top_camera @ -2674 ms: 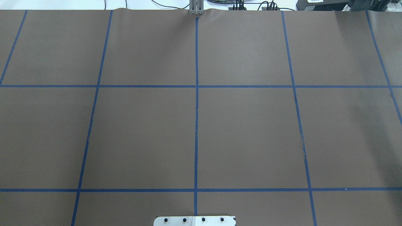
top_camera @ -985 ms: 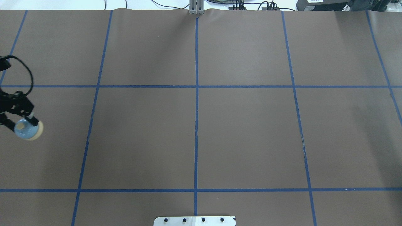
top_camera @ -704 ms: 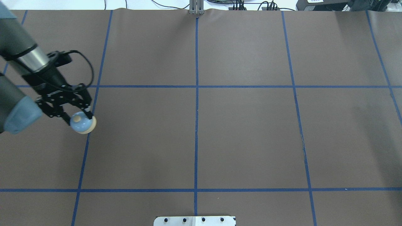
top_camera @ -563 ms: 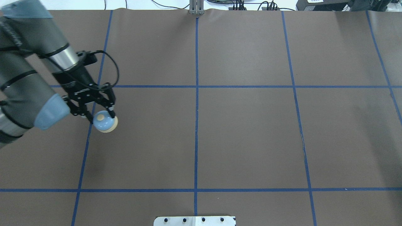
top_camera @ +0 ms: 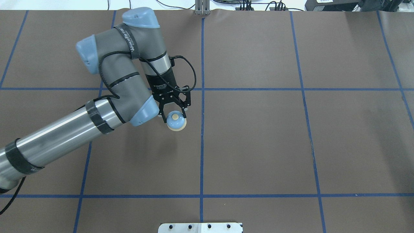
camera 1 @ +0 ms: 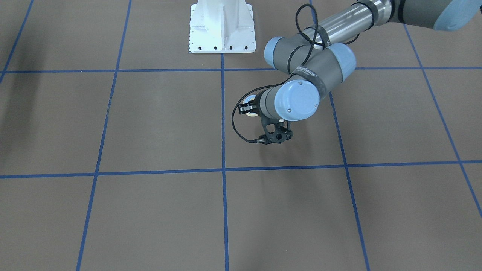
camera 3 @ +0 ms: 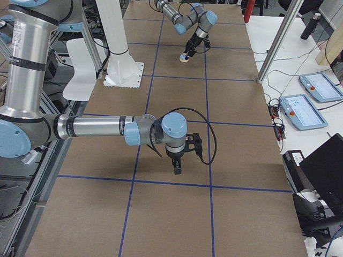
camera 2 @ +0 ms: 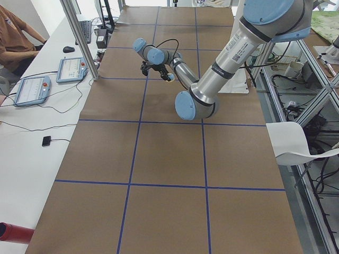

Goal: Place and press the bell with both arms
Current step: 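Carry the blue bell with the left gripper to the table center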

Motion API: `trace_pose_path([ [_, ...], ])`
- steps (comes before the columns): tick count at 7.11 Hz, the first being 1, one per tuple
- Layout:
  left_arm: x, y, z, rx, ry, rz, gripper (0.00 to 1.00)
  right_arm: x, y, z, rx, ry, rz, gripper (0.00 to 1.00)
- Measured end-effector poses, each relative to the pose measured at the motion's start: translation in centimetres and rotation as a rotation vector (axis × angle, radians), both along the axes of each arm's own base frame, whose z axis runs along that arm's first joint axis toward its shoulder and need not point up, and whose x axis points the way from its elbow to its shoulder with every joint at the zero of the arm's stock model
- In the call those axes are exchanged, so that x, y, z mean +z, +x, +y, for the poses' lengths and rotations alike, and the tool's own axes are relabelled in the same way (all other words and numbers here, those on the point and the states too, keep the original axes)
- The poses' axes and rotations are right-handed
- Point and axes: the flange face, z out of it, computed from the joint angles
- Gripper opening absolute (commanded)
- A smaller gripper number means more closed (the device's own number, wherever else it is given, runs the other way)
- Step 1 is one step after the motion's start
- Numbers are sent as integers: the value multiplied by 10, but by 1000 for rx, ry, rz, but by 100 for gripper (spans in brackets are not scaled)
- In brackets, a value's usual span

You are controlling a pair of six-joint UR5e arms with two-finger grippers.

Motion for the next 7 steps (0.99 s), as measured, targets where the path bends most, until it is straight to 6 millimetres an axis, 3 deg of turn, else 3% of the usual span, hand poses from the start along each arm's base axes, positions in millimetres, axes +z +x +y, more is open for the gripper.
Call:
trace_pose_path([
  [2,-14,60,-1,-17,16,-25,51,0,-1,0,-1,-3,-1,100],
  [3,-17,76,2,-17,25,-36,55,1,-2,0,-2,-5,-1,100],
  [4,-16,87,5,-13,33,-38,57,1,-2,0,-3,-6,-1,100],
  [5,-12,94,8,-9,39,-36,66,2,-3,0,-4,-6,-1,100],
  [7,-11,99,9,-6,43,-32,74,2,-4,0,-6,-7,-1,100],
])
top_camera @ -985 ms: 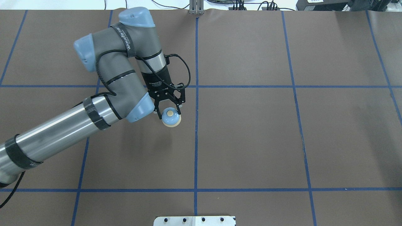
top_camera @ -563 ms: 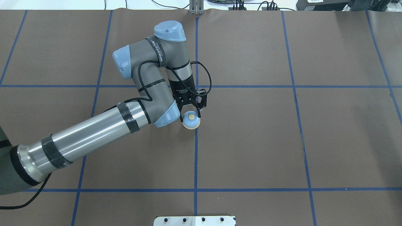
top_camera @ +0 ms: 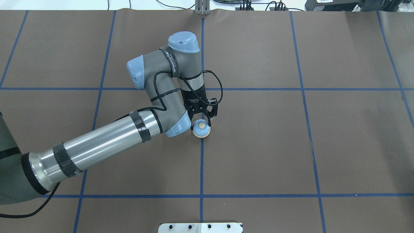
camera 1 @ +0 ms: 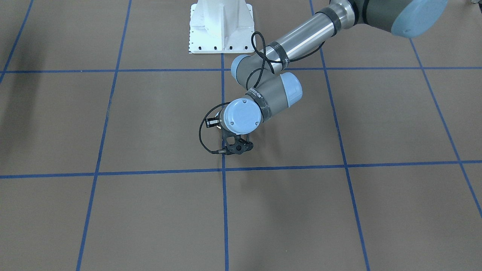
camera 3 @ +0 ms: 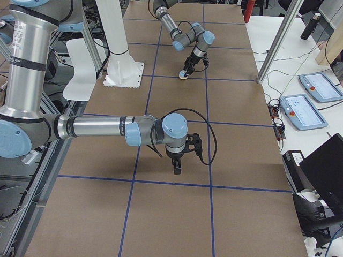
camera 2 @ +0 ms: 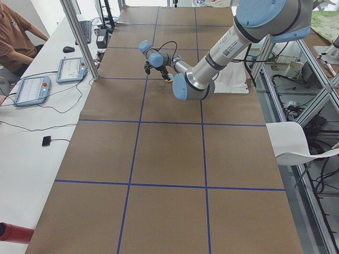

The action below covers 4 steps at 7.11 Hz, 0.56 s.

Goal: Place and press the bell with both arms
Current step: 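Carry the blue bell with the left gripper to the table center, then open the left gripper to release the bell and lift away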

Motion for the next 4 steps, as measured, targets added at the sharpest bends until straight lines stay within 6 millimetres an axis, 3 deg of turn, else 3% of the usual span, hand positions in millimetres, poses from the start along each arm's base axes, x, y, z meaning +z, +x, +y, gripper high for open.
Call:
trace_pose_path([
  [3,-1,1,1,1,5,4,78,1,0,0,-1,-2,1,100],
  [4,-2,2,1,0,8,5,97,1,0,0,-1,-2,1,100],
])
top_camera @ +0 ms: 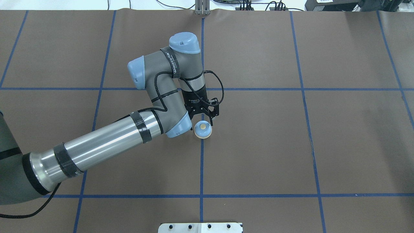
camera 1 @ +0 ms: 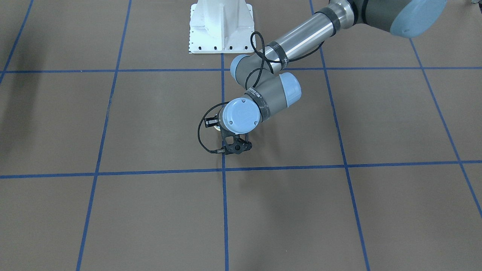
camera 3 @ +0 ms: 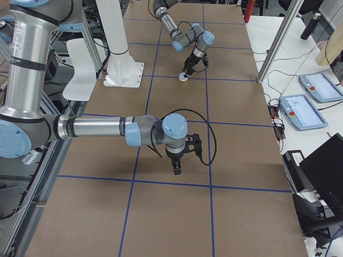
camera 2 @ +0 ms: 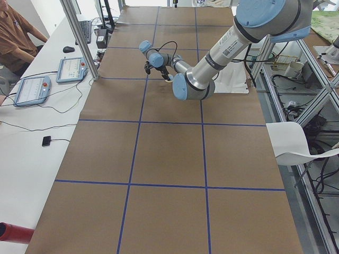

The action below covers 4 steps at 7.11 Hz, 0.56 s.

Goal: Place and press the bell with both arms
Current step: 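Open the left gripper to release the bell and lift away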

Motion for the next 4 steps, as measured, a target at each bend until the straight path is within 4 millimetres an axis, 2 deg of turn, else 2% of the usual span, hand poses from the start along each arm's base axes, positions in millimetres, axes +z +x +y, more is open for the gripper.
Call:
trace_pose_path([
  [2,-11,-9,-4,-12,13,17,99,-2,-1,-1,-1,3,0,100],
  [3,-26,-26,-12,-36,28,40,99,-7,-4,-7,-1,12,-2,100],
  [4,-36,-52,-23,-69,46,64,99,-21,-12,-21,6,19,-7,100],
])
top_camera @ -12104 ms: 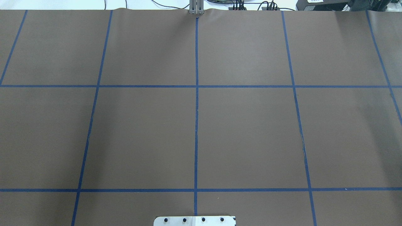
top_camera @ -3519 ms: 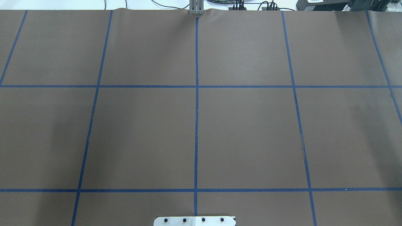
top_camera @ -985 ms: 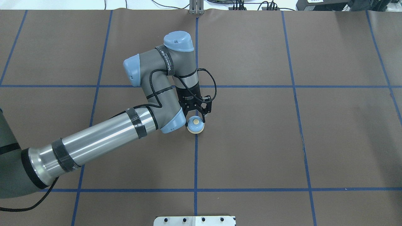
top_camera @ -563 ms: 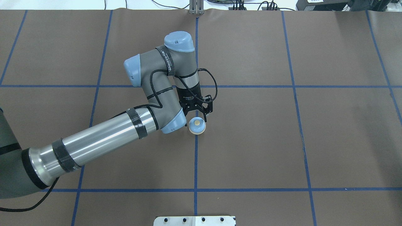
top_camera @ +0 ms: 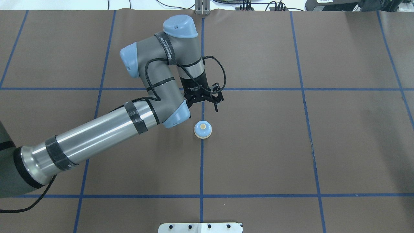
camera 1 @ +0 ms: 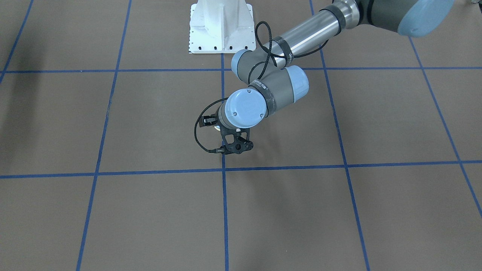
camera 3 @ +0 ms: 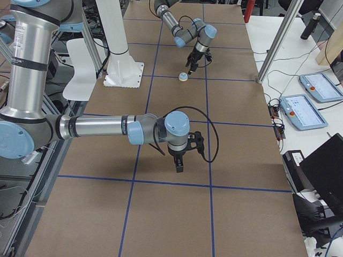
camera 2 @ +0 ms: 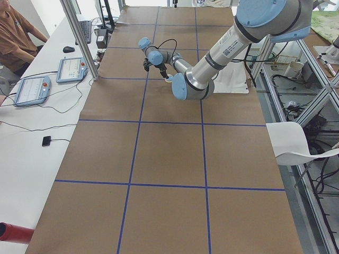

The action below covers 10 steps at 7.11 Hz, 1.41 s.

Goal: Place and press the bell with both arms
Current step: 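Open the left gripper to release the bell and lift away, then move the right gripper over the bell while the left arm withdraws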

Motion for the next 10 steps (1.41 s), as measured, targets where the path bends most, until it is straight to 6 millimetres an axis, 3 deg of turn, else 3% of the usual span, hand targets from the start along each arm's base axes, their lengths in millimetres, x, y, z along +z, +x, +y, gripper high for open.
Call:
trace_pose_path([
  [1,5,-35,-11,-39,18,20,99,-23,-17,-20,16,-4,-9,100],
  [3,45,-119,-22,-98,105,53,99,-104,-79,-63,64,-19,-52,100],
  [4,78,-158,-24,-109,179,51,99,-152,-120,-74,97,-40,-71,90],
  [5,122,-202,-24,-108,260,38,99,-196,-168,-76,133,-60,-76,60],
  [6,174,-257,-20,-96,338,20,99,-236,-221,-68,154,-79,-86,12],
  [7,229,-317,-8,-78,404,-1,99,-275,-284,-53,162,-105,-102,0],
  [8,269,-367,6,-69,450,-20,99,-311,-354,-28,166,-120,-107,0],
  [10,303,-422,21,-92,478,-63,99,-362,-470,7,175,-153,-64,0],
])
